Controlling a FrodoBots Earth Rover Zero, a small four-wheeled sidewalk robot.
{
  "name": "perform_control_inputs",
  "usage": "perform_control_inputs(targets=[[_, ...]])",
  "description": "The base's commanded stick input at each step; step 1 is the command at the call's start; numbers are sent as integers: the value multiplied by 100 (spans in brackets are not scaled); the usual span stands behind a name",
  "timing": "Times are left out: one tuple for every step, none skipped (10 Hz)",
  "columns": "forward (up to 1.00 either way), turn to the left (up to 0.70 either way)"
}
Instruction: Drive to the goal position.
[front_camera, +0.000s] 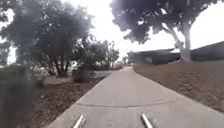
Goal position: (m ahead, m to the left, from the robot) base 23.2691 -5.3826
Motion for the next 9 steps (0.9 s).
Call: perform_control_inputs(targets=[[100,0],[100,0],[100,0],[100,0],[100,0],[100,0],[100,0],[100,0],[100,0]])
